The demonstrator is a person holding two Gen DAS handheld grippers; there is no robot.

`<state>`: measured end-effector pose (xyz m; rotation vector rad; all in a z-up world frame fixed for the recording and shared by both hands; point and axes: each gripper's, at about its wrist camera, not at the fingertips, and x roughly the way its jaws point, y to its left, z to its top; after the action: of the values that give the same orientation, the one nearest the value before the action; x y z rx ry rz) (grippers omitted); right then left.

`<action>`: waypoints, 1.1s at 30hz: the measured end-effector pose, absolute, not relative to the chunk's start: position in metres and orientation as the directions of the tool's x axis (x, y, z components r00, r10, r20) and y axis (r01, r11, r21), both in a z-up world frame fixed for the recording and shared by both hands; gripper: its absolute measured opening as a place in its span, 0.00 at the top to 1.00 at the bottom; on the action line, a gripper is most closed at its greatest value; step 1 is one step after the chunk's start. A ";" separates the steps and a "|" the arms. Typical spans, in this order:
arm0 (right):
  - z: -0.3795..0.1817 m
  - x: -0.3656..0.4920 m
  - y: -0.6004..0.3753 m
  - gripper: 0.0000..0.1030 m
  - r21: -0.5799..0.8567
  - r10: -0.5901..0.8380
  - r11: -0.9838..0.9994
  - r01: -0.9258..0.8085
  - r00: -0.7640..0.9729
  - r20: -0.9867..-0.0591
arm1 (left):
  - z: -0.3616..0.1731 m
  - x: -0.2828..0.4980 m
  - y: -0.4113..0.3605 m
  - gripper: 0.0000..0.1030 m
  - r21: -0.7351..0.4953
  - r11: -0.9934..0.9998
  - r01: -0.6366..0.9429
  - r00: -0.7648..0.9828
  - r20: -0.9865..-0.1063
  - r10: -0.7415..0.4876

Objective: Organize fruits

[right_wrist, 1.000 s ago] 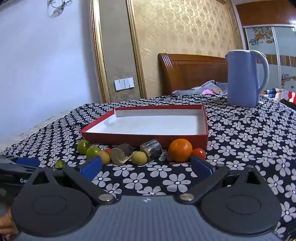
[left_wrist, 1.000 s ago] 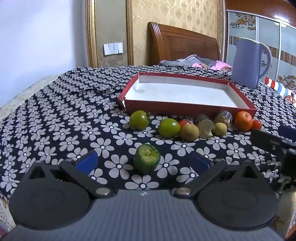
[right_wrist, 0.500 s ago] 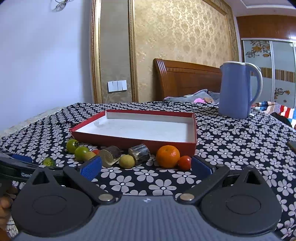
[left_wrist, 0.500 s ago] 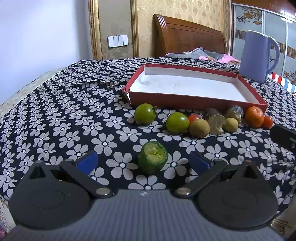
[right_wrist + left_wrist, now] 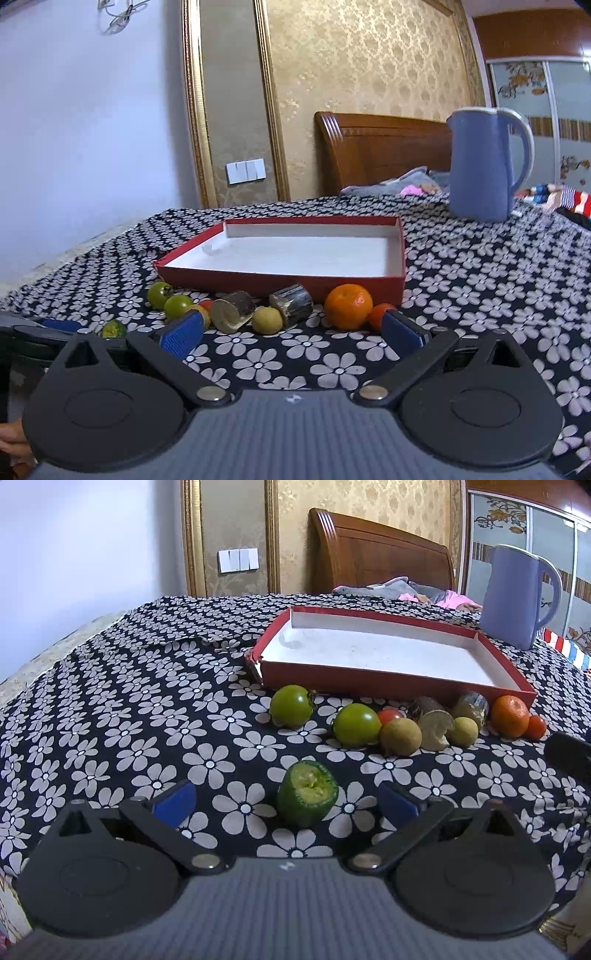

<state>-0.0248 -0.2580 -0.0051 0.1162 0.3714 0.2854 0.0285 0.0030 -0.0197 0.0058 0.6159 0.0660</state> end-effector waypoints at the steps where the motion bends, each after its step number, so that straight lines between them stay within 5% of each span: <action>1: -0.005 -0.024 -0.258 0.00 0.166 0.299 0.952 -0.256 0.891 -0.340 | -0.020 0.029 0.004 0.00 0.024 0.998 -0.062 0.813 -0.579 0.065; 33: -0.005 -0.030 -0.252 0.00 0.086 0.299 0.954 -0.287 0.894 -0.334 | -0.019 0.027 0.005 0.10 0.008 0.998 -0.062 0.816 -0.575 0.055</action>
<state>-0.0303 -0.2521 -0.0046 0.0346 0.3516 0.3043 0.0268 0.0053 -0.0187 -0.0111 0.6132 0.0621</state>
